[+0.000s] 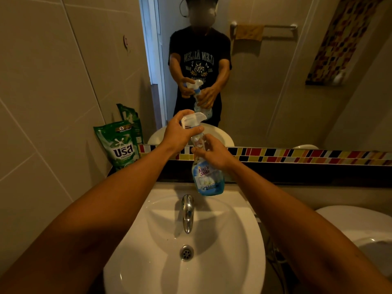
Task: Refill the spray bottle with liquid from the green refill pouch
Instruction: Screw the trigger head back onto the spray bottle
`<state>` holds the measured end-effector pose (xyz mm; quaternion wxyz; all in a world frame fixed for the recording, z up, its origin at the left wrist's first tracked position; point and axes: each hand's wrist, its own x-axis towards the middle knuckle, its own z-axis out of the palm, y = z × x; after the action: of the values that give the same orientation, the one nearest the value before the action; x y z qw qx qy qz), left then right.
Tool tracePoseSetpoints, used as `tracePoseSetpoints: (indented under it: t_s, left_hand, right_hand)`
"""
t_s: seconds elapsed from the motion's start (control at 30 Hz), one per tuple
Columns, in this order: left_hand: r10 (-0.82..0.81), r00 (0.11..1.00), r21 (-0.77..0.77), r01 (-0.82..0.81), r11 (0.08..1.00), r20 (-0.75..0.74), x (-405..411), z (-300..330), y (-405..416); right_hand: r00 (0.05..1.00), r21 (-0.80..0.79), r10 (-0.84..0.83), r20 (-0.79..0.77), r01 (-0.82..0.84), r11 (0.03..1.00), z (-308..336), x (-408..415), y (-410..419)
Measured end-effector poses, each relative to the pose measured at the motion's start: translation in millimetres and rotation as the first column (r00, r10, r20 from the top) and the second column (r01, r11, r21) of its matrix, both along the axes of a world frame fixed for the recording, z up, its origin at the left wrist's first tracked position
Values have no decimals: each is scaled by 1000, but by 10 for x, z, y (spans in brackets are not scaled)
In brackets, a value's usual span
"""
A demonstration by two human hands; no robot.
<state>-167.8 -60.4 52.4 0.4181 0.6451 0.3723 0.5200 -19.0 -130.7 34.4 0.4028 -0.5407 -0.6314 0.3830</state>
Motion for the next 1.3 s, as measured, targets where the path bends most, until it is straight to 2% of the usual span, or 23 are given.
tracePoseSetpoints:
  t_s: [0.2, 0.47, 0.8, 1.07, 1.3]
  left_hand:
    - [-87, 992, -24, 85, 996, -96, -44, 26, -14]
    - [-2, 1000, 1, 2, 1000, -9, -12, -19, -46]
    - [-88, 987, -33, 84, 996, -133, -149, 114, 21]
    - [-154, 985, -81, 148, 986, -77, -210, 118, 64]
    - [-281, 959, -174, 280, 944, 19, -269, 126, 95]
  right_hand:
    - [1000, -14, 1, -20, -1, 1000, -34, 35, -18]
    - [1000, -9, -7, -7, 7, 1000, -49, -38, -26]
    - [997, -50, 28, -68, -32, 998, -38, -24, -36]
    - [997, -54, 45, -62, -48, 997, -25, -13, 35]
    - [981, -108, 96, -169, -116, 987, -46, 48, 86]
